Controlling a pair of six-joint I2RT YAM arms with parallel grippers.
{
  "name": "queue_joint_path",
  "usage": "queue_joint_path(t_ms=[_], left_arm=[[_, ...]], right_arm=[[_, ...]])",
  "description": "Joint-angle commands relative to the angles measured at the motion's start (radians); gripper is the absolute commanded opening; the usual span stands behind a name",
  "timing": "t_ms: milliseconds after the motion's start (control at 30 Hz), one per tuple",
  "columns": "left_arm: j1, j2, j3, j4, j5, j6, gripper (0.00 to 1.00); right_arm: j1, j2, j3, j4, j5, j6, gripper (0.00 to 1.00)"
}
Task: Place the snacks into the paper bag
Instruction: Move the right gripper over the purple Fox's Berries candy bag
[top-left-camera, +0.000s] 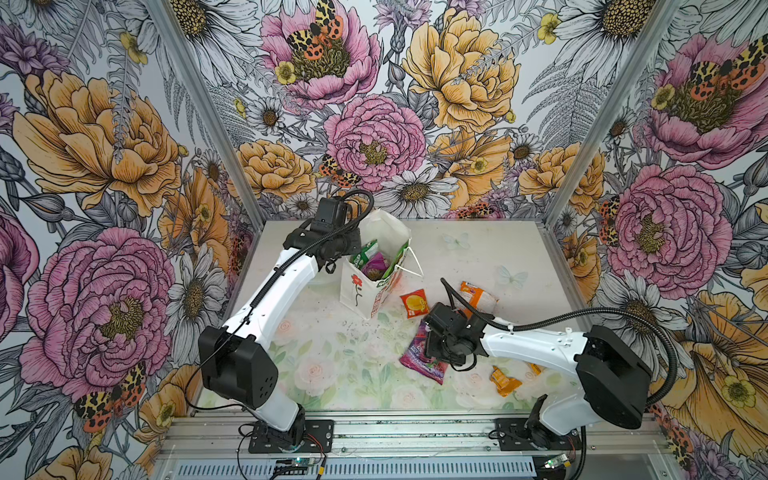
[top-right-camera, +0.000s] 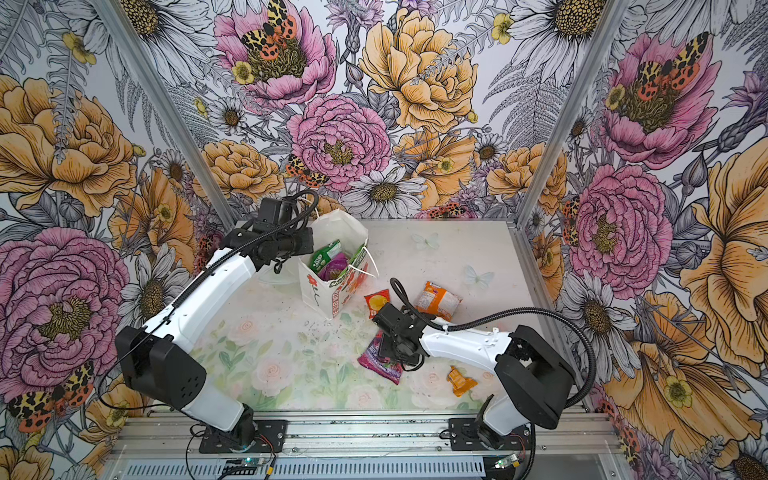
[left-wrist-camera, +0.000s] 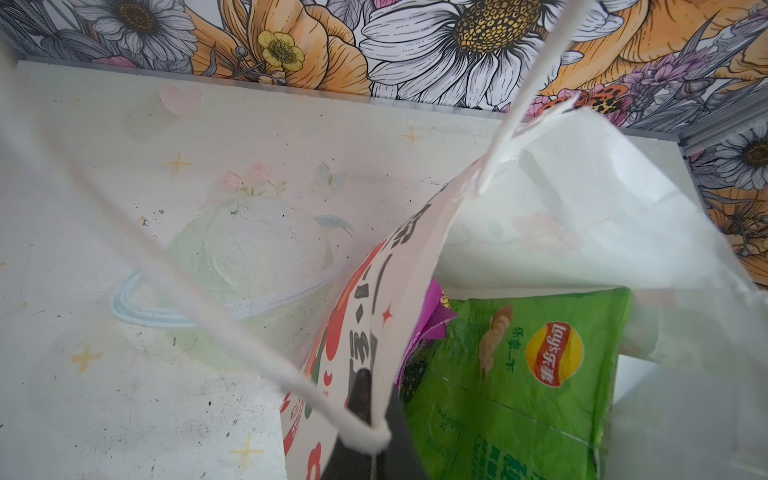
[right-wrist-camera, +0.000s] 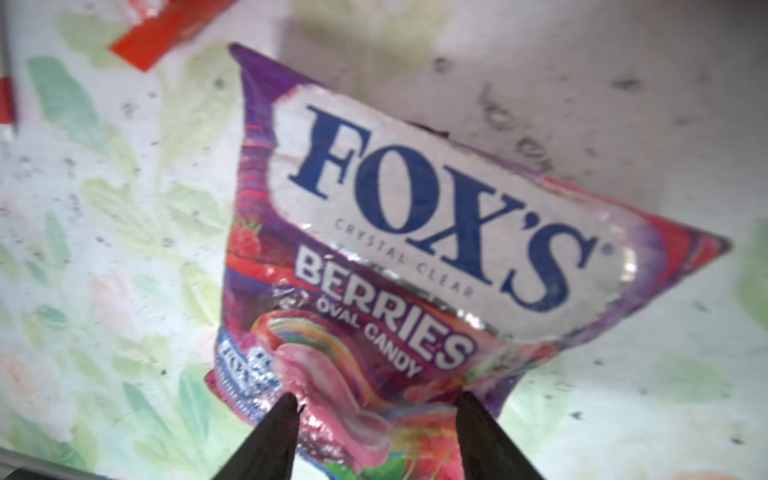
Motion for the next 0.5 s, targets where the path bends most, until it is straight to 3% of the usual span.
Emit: queue_joint_path(t_ms=[0, 167, 467], left_arm=[[-0.003, -0.003, 0.036, 0.028, -0.020, 0.014, 0.00], [0.004, -0.005, 0.037, 0.029, -0.012, 0.009, 0.00], [0.006, -0.005, 0.035, 0.027, -0.019, 0.013, 0.00]], right_arm=[[-0.007, -0.021, 0.096, -0.090, 0.053, -0.149, 0.62], [-0.080, -0.041, 0.146, -0.135, 0.134, -0.332, 0.62], [-0.136, 0.138, 0.302, -0.124, 0.182, -0.526, 0.65]])
